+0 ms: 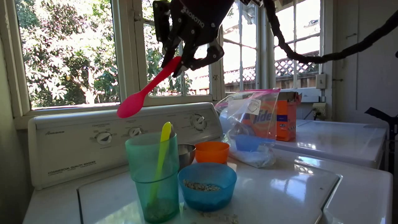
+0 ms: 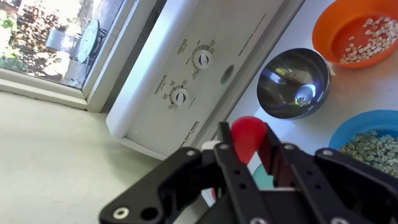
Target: Put the scoop inside the blue cup and then pour the contents in the orange bowl into the blue bowl
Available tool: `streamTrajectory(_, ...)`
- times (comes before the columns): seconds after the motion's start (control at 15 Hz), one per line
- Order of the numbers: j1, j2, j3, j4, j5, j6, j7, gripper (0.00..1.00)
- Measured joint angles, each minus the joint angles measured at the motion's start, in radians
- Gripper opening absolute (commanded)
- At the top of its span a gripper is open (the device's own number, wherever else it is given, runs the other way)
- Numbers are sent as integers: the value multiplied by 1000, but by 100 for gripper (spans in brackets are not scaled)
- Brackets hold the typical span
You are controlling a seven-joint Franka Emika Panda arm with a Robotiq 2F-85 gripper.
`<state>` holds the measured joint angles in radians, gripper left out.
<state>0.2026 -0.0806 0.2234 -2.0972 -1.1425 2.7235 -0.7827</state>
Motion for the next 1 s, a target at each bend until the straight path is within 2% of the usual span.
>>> streamTrajectory(0.33,9,44,14,50,-68,-73,-126,6)
streamTrajectory(0.67,17,83,18,57,-69,-104,-251,6)
streamTrajectory(1.0,29,143,32,57,-68,-120,-323,6)
